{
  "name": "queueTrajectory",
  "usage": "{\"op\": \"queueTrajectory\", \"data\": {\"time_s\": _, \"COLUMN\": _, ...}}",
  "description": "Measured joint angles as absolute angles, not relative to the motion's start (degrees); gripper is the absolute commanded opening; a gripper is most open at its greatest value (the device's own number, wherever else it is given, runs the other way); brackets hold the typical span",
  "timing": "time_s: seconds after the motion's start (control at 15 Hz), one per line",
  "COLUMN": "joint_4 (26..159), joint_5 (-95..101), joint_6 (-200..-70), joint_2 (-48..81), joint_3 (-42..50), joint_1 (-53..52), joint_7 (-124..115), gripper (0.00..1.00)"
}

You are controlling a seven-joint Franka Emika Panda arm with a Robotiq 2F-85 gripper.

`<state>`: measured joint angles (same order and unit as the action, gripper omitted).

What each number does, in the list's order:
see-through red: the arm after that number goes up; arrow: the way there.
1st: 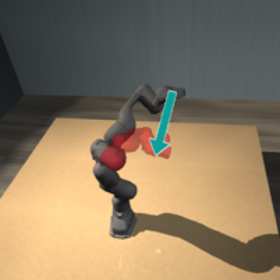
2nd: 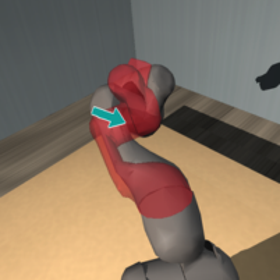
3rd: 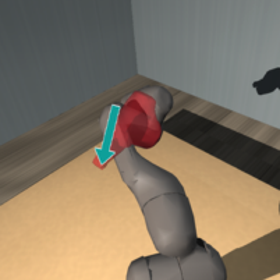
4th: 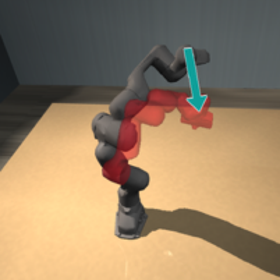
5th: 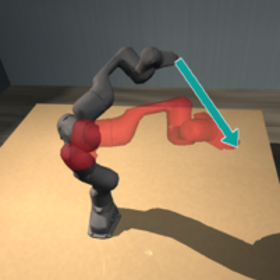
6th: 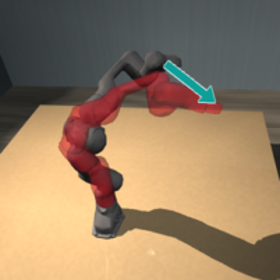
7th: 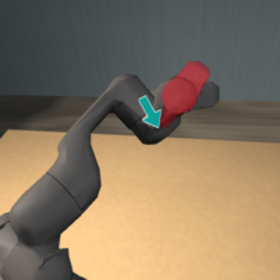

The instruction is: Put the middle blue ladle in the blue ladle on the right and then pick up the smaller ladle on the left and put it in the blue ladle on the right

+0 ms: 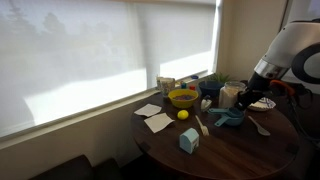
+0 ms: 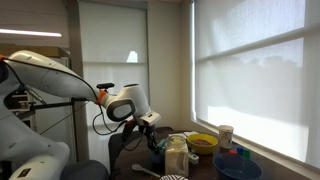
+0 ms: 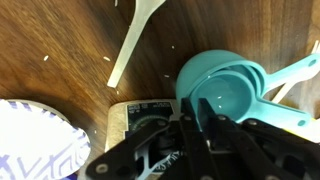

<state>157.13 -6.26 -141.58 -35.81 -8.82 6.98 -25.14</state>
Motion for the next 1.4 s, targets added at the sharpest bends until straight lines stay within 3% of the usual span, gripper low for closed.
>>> {"op": "queueTrajectory", "data": {"time_s": 0.53, "joint_4": 156.4, "joint_5": -6.3, "joint_6": -142.9, "joint_2": -36.4, "joint_3": -9.1, "joint_1": 6.9, "joint_7": -25.1, "gripper": 1.0}}
{"op": "queueTrajectory", "data": {"time_s": 1.4, "joint_4": 156.0, "joint_5": -6.4, "joint_6": -143.6, "joint_2": -41.2, "joint_3": -9.0, "joint_1": 4.4, "joint_7": -24.2, "gripper": 1.0}}
